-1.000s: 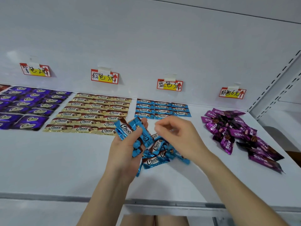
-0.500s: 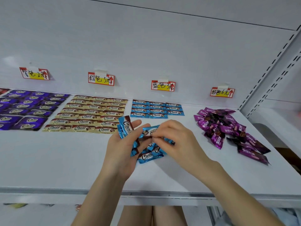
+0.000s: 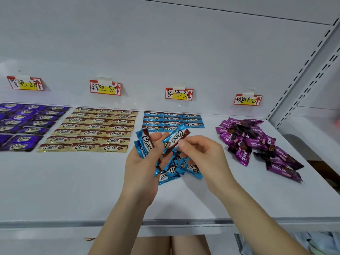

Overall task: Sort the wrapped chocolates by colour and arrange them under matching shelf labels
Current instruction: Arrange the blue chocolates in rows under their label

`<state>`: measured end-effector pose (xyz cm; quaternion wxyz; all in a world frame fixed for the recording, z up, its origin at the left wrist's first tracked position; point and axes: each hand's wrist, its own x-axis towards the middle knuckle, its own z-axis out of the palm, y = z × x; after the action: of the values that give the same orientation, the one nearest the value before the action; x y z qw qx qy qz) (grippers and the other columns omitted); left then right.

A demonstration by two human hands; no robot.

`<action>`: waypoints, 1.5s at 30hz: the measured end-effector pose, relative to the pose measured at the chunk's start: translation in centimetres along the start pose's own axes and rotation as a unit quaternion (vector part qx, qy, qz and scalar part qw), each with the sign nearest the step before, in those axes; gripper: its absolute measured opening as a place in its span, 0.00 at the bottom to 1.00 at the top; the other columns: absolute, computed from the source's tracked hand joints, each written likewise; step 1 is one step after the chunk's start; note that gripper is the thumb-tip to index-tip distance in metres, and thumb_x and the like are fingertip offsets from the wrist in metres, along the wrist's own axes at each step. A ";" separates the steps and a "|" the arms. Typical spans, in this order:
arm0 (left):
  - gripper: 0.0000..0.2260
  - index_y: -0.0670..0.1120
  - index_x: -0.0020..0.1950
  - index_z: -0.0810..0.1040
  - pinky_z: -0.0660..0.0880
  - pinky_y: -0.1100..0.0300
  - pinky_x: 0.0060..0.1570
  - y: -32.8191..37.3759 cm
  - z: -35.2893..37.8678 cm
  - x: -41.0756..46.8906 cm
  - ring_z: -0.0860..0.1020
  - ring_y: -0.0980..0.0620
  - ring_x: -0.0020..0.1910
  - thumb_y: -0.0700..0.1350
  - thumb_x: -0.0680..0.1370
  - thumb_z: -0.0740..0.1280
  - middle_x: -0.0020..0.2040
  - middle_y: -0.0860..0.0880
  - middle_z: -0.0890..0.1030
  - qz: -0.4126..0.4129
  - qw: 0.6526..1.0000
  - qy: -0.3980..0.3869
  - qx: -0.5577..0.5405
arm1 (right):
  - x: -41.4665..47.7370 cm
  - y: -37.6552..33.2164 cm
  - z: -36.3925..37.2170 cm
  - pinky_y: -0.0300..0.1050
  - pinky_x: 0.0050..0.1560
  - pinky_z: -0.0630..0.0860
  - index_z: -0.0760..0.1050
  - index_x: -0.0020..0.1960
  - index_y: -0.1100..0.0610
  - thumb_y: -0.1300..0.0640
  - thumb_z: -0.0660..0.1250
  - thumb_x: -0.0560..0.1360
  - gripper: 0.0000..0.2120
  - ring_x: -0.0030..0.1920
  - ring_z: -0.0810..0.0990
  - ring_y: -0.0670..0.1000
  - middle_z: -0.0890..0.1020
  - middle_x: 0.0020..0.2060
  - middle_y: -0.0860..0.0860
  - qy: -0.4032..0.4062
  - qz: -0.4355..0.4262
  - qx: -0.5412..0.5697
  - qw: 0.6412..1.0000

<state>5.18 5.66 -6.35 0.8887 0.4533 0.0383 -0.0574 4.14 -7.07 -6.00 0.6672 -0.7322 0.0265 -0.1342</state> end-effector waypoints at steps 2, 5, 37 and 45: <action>0.07 0.44 0.45 0.79 0.78 0.63 0.33 -0.3 0.2 0.2 0.84 0.51 0.41 0.34 0.76 0.64 0.41 0.47 0.85 -0.004 1.000 -0.009 0.022 | 0.5 0.3 0.2 0.29 0.33 0.73 0.78 0.43 0.51 0.57 0.68 0.73 0.01 0.38 0.81 0.39 0.84 0.37 0.43 0.001 0.031 0.037 0.999; 0.06 0.46 0.47 0.80 0.80 0.62 0.37 -0.8 0.6 0.8 0.84 0.50 0.44 0.39 0.71 0.68 0.44 0.46 0.85 -0.034 0.998 -0.020 0.044 | 2.5 0.6 -0.5 0.33 0.36 0.75 0.77 0.45 0.51 0.57 0.67 0.74 0.02 0.42 0.82 0.43 0.84 0.40 0.46 -0.001 0.058 0.075 0.995; 0.09 0.44 0.55 0.75 0.81 0.52 0.41 -0.1 -0.6 4.2 0.84 0.46 0.43 0.37 0.80 0.57 0.43 0.43 0.85 -0.114 0.989 0.078 -0.048 | 10.4 6.9 -5.8 0.47 0.50 0.69 0.73 0.61 0.56 0.51 0.54 0.80 0.15 0.57 0.68 0.54 0.74 0.58 0.55 -0.098 -0.087 -0.571 0.811; 0.07 0.45 0.51 0.75 0.82 0.54 0.40 -0.1 -1.0 4.4 0.84 0.48 0.42 0.37 0.79 0.59 0.42 0.45 0.85 -0.101 0.991 0.090 -0.006 | 10.6 6.8 -5.6 0.47 0.51 0.70 0.72 0.63 0.55 0.51 0.54 0.80 0.16 0.59 0.68 0.54 0.73 0.59 0.55 -0.104 -0.078 -0.565 0.814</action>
<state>9.47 6.15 -7.53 0.8739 0.4454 0.1639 -0.1053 13.98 -15.56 -10.53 0.1217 -0.9897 -0.0293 -0.0698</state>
